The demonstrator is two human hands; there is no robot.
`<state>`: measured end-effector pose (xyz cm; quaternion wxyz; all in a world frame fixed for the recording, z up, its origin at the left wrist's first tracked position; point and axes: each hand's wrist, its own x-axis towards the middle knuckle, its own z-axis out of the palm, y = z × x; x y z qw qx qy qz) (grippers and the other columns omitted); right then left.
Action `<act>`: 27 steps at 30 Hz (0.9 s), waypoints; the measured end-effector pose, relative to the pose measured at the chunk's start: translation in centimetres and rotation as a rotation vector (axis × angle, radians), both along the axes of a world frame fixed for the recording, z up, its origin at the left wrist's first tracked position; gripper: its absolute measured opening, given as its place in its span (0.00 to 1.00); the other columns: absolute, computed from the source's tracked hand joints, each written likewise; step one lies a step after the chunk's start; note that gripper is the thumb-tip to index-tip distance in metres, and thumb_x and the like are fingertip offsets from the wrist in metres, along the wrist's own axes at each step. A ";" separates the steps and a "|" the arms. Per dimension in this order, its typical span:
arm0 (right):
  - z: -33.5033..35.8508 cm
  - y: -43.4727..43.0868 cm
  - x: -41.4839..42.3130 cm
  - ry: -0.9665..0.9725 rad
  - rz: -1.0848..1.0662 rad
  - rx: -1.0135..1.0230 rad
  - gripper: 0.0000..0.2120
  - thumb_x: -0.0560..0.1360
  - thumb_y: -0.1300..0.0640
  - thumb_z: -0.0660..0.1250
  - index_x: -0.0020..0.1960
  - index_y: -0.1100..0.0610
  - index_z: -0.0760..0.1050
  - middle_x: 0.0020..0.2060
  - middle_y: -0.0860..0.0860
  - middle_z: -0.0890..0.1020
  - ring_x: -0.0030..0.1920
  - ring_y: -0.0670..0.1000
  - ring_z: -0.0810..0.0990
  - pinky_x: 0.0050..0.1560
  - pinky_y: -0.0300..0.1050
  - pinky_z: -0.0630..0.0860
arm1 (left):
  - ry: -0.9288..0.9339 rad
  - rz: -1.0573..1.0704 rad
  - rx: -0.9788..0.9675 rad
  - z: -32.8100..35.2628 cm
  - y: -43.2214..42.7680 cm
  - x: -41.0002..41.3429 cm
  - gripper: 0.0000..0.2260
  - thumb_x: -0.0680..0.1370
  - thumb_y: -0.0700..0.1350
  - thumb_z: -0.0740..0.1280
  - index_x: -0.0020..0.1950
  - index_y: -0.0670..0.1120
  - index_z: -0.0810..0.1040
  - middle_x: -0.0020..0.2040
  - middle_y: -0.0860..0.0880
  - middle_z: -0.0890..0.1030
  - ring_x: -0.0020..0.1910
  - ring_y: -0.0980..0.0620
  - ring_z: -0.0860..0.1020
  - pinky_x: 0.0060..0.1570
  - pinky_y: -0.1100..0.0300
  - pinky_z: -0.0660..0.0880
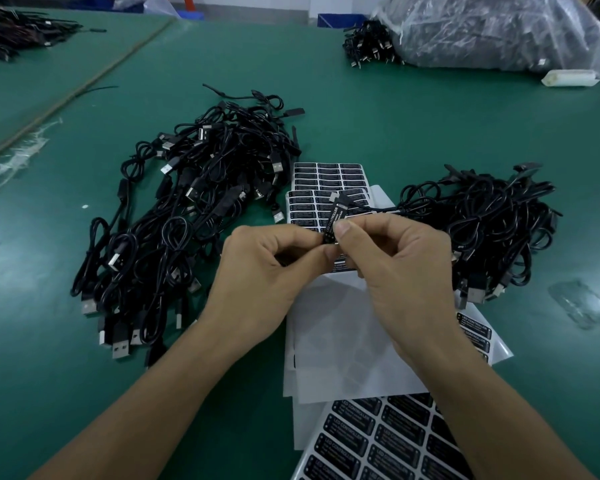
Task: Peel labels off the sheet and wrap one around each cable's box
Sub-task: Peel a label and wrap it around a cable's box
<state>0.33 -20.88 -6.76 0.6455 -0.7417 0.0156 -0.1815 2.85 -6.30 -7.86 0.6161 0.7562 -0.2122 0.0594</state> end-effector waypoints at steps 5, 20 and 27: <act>0.0 0.1 -0.1 -0.007 -0.021 -0.013 0.07 0.76 0.60 0.72 0.40 0.53 0.84 0.32 0.48 0.85 0.35 0.52 0.83 0.37 0.37 0.80 | 0.022 -0.003 -0.023 -0.1 0.0 0.1 0.05 0.76 0.45 0.74 0.42 0.45 0.87 0.36 0.40 0.84 0.37 0.33 0.79 0.36 0.39 0.75; 0.2 0.6 -0.5 -0.094 -0.009 -0.031 0.10 0.73 0.63 0.74 0.38 0.50 0.83 0.30 0.41 0.84 0.30 0.39 0.82 0.33 0.28 0.75 | 0.132 0.040 -0.107 -0.1 -0.2 0.0 0.07 0.76 0.43 0.69 0.41 0.44 0.86 0.37 0.43 0.85 0.40 0.38 0.83 0.45 0.42 0.81; 0.2 0.2 -0.5 -0.074 -0.090 -0.080 0.08 0.69 0.53 0.79 0.35 0.49 0.82 0.28 0.42 0.82 0.28 0.40 0.79 0.31 0.30 0.73 | 0.100 0.032 -0.088 0.0 0.0 -0.1 0.10 0.79 0.34 0.68 0.41 0.43 0.86 0.37 0.45 0.85 0.36 0.53 0.82 0.39 0.62 0.79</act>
